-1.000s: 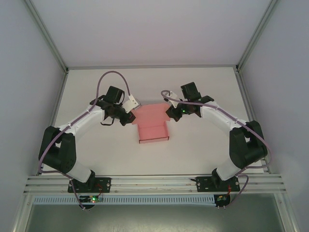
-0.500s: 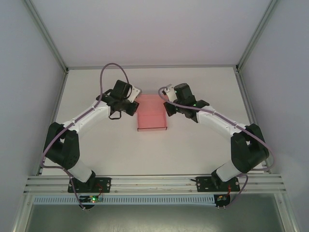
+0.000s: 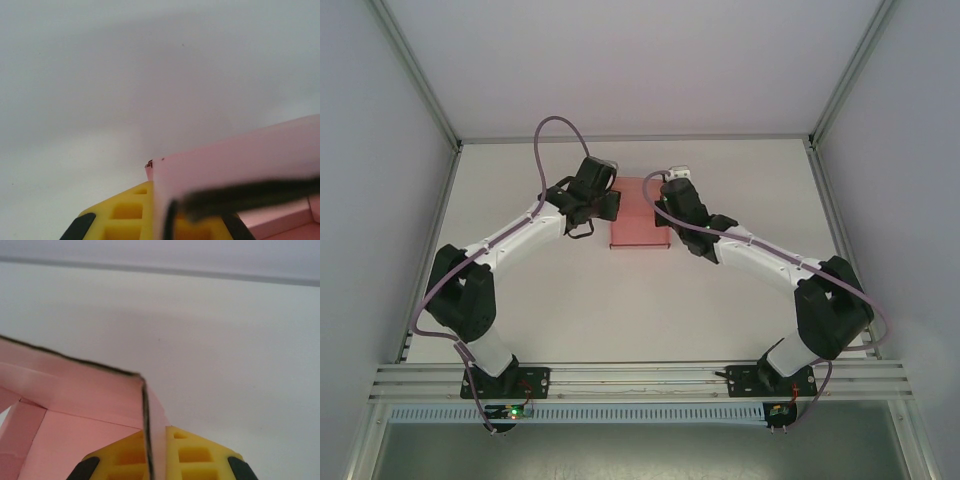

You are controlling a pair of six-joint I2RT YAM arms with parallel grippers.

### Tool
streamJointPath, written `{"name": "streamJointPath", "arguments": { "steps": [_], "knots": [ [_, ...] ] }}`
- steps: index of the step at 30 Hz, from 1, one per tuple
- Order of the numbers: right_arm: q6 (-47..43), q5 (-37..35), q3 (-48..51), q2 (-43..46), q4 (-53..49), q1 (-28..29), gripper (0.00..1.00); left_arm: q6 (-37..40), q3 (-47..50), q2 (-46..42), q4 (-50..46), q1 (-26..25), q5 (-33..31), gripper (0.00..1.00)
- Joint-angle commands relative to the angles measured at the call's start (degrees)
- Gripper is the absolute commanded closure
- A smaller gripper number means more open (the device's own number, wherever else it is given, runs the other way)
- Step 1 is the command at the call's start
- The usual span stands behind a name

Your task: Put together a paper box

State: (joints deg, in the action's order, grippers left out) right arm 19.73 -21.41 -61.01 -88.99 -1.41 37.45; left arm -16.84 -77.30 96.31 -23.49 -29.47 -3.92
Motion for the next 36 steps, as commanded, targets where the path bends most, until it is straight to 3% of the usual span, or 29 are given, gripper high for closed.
{"name": "streamJointPath", "arguments": {
  "steps": [1, 9, 23, 31, 36],
  "knots": [
    [6.28, -7.62, -2.66, -2.26, 4.98, 1.56, 1.00, -7.36, -1.19, 0.72, 4.61, -0.62, 0.32, 1.00],
    [13.41, -11.75, -3.41, -4.63, 10.05, 4.10, 1.00, -13.47, -1.53, 0.56, 7.90, -1.37, -2.78, 1.00],
    [12.14, -7.42, -3.65, -7.50, 15.26, 4.82, 1.00, -24.25, 1.62, 1.85, 19.28, -1.46, -0.69, 1.00],
    [8.95, -4.68, -2.34, -8.44, 13.22, 4.65, 1.00, -14.30, 1.74, 3.52, 15.42, -1.51, -2.39, 1.00],
    [9.65, 0.12, -0.75, -10.26, 12.65, 3.59, 1.00, -12.99, 4.99, 3.85, 17.84, -1.47, -2.63, 1.00]
  ]
}}
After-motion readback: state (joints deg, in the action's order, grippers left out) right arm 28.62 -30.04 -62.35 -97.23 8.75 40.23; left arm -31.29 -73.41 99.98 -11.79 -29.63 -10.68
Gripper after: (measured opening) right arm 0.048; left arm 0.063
